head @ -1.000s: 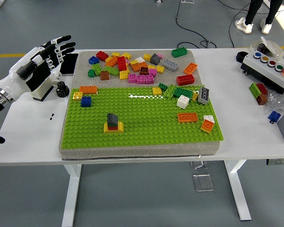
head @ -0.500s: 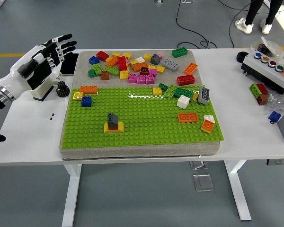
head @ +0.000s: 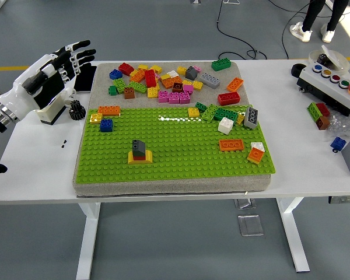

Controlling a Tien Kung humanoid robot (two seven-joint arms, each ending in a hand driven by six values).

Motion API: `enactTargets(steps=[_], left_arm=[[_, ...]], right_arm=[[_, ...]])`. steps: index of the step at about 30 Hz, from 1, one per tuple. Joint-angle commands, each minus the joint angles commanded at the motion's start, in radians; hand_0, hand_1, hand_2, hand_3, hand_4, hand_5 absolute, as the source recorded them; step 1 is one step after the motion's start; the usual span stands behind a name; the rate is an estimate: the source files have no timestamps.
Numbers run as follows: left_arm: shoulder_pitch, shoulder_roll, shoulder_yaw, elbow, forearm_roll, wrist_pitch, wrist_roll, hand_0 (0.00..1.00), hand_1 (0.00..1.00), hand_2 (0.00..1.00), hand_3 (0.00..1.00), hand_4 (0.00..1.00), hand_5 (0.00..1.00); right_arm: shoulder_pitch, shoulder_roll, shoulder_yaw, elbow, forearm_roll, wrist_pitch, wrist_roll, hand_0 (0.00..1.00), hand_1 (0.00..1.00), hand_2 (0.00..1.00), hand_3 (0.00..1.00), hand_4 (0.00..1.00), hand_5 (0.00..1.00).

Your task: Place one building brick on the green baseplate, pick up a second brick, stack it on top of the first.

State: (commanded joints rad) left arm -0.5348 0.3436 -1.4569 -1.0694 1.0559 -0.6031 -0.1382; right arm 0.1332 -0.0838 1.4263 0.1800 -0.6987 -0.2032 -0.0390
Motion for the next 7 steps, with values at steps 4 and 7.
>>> enactTargets(steps=[4, 7], left_arm=[[0.0, 0.0, 0.0, -0.001, -0.001, 0.0, 0.001, 0.998, 0.952, 0.912, 0.933, 0.998, 0.788], [-0.001, 0.0, -0.001, -0.001, -0.004, 0.001, 0.002, 0.998, 0.952, 0.912, 0.933, 0.998, 0.788]], right_arm=[[0.0, 0.0, -0.001, 0.0, 0.0, -0.001, 0.001, 0.73, 0.638, 0.685, 0.614, 0.915, 0.47], [0.001, 0.0, -0.001, 0.0, 0.0, -0.002, 0.0, 0.73, 0.638, 0.685, 0.614, 0.915, 0.47]])
